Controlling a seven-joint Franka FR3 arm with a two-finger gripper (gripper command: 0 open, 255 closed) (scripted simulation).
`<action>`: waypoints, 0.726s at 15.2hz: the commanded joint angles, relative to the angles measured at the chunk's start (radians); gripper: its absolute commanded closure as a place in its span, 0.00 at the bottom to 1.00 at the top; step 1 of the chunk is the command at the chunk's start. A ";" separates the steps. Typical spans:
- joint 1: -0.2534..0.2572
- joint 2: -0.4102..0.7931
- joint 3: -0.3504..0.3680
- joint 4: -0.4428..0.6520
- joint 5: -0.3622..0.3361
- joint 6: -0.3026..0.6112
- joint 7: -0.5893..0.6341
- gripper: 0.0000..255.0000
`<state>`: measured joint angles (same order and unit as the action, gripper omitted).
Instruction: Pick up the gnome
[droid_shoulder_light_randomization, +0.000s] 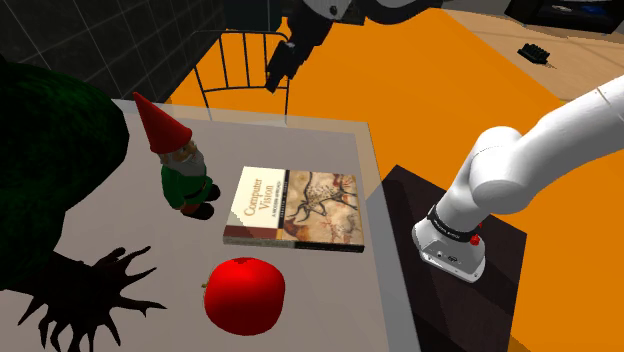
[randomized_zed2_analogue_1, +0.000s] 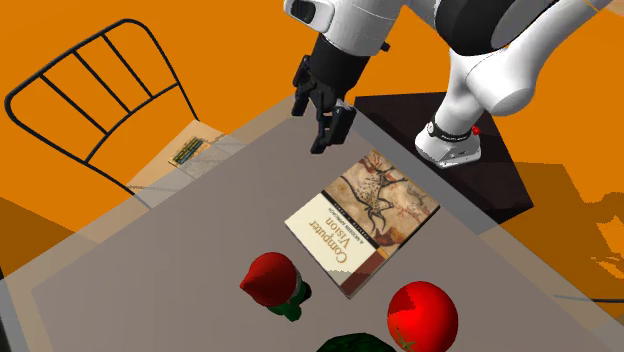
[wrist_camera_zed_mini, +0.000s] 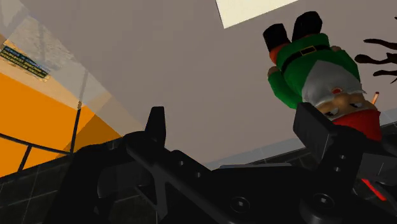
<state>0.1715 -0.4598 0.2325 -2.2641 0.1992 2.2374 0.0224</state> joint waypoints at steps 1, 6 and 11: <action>0.013 0.040 0.026 0.015 0.004 0.057 0.008 0.00; 0.031 0.166 0.092 0.093 -0.016 0.180 0.032 0.00; 0.043 0.300 0.160 0.192 -0.078 0.285 0.075 0.00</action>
<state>0.2115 -0.1864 0.3792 -2.0847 0.1346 2.4931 0.0899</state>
